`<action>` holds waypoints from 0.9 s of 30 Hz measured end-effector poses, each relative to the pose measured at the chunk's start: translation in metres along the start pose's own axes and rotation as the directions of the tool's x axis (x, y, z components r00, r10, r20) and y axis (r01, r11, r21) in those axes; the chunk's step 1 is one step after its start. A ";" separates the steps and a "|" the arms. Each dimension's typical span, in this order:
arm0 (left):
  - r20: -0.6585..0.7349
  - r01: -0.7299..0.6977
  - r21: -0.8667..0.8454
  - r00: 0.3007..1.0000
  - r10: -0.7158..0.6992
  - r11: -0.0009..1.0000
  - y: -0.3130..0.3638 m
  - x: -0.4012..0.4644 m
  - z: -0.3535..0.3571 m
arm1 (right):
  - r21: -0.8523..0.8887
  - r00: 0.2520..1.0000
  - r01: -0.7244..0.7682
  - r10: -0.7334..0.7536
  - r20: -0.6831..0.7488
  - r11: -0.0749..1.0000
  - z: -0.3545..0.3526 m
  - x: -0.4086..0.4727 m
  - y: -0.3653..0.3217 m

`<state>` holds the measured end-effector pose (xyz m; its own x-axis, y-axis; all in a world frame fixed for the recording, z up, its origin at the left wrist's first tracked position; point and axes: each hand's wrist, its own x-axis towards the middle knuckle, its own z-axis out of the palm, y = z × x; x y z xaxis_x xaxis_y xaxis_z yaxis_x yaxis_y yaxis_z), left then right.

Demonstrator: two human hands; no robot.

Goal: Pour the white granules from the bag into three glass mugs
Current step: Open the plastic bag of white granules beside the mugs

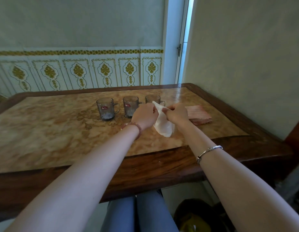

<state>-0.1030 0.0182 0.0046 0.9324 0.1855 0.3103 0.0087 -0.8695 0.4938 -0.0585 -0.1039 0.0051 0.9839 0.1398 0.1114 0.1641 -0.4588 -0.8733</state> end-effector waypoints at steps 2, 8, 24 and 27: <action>-0.006 0.010 0.022 1.000 -0.010 1.000 -0.004 -0.011 -0.004 | -0.011 1.000 0.021 -0.021 0.020 1.000 0.002 -0.010 -0.004; -0.052 0.034 -0.005 0.998 -0.034 0.999 -0.009 -0.033 -0.015 | -0.036 0.997 0.037 -0.035 0.065 0.999 0.007 -0.030 -0.009; -0.050 -0.009 -0.060 0.999 0.006 0.998 -0.006 -0.043 -0.013 | 0.142 0.883 -0.358 0.285 0.373 0.923 -0.009 -0.033 -0.018; -0.048 -0.006 -0.060 0.999 0.004 0.998 -0.008 -0.042 -0.013 | 0.158 0.858 -0.401 0.310 0.410 0.902 -0.008 -0.030 -0.021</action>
<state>-0.1466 0.0236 -0.0022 0.9139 0.2042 0.3507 -0.0192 -0.8415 0.5400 -0.0908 -0.1054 0.0233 0.8659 0.3376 -0.3692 -0.2579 -0.3310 -0.9077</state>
